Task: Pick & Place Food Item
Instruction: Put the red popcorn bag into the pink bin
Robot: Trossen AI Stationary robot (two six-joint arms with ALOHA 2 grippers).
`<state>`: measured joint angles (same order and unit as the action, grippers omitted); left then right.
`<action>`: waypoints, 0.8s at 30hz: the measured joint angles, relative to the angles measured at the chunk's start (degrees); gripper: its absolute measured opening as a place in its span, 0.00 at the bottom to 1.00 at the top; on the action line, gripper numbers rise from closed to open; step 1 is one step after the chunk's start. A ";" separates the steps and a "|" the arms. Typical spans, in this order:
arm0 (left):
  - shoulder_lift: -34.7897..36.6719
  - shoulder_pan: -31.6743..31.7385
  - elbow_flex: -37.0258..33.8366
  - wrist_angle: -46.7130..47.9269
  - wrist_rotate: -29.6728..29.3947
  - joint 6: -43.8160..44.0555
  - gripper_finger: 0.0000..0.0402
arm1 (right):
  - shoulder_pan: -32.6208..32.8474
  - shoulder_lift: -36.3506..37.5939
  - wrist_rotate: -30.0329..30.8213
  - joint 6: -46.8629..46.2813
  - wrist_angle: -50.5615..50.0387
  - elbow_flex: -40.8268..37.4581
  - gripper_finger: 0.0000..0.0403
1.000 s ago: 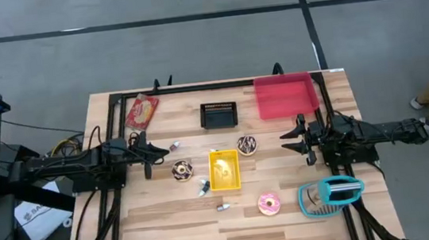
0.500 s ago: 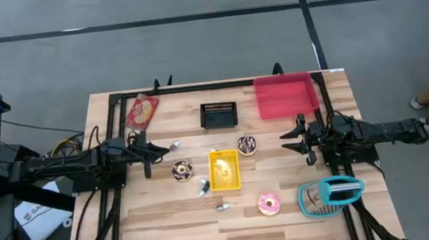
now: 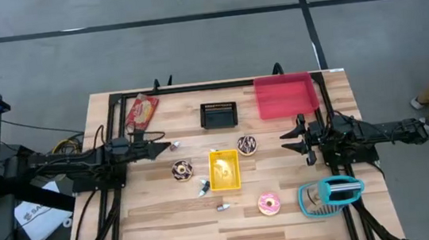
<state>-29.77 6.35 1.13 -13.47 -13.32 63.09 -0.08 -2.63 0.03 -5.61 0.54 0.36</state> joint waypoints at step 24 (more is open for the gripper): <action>-9.46 -0.04 -0.07 -29.99 -9.86 10.17 0.00 | -0.06 0.06 0.06 5.62 4.11 0.00 0.34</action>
<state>-39.23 6.31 1.06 -43.46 -23.19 73.26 -0.14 -2.57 0.09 0.01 4.65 0.36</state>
